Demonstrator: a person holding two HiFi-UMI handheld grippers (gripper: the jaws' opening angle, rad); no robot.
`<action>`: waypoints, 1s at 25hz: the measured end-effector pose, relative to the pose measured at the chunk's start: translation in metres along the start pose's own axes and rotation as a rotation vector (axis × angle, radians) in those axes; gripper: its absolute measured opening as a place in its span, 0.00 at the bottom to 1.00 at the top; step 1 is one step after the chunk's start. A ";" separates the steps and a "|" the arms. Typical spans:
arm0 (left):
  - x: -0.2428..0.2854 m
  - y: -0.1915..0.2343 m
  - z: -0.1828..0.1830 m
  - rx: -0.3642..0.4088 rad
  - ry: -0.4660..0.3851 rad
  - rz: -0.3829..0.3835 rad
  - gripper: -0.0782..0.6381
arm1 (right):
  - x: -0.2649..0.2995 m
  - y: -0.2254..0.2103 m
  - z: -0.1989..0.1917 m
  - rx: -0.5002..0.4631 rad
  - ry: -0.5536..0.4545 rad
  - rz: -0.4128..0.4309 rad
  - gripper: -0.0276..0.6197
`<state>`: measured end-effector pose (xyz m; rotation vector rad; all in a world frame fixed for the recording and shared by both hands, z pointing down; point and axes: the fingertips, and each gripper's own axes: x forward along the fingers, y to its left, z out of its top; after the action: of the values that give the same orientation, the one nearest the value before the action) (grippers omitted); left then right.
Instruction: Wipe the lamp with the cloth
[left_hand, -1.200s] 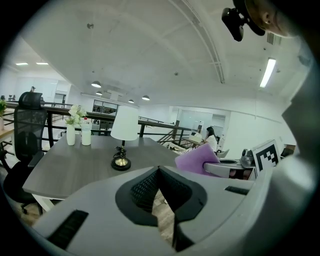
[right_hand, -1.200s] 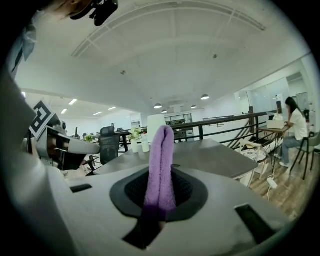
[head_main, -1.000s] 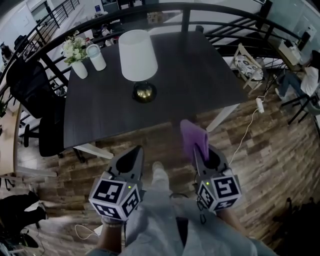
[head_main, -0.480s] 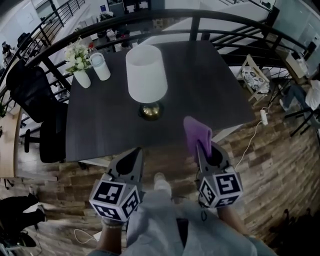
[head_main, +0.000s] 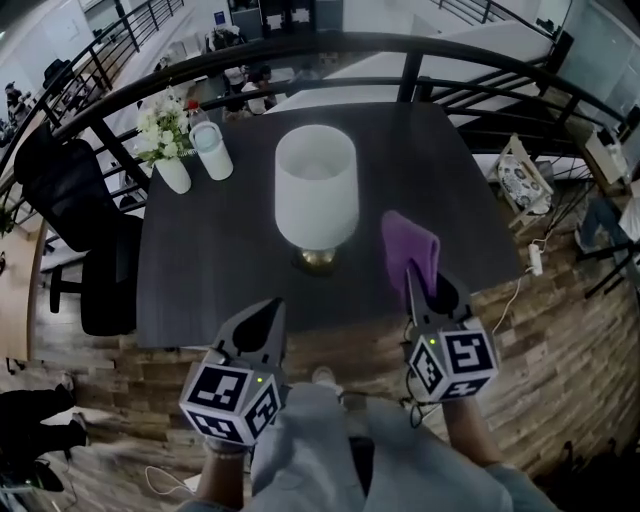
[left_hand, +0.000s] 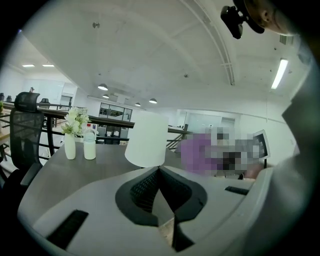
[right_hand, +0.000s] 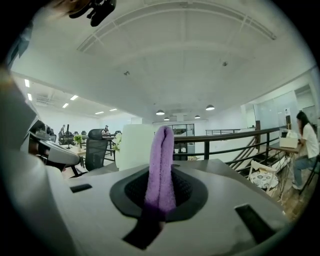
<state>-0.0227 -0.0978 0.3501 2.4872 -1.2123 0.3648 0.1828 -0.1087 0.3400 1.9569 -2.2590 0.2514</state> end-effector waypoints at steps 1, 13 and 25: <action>0.003 0.005 0.003 0.001 -0.002 0.004 0.11 | 0.008 -0.002 0.004 -0.003 -0.008 0.000 0.12; 0.024 0.046 0.008 -0.003 -0.001 0.016 0.11 | 0.084 -0.006 0.040 -0.085 -0.065 -0.002 0.12; 0.035 0.067 0.015 -0.048 -0.027 0.110 0.11 | 0.140 -0.001 0.062 -0.145 -0.069 0.077 0.12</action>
<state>-0.0538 -0.1667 0.3625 2.3987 -1.3562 0.3268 0.1644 -0.2575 0.3096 1.8356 -2.3264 0.0272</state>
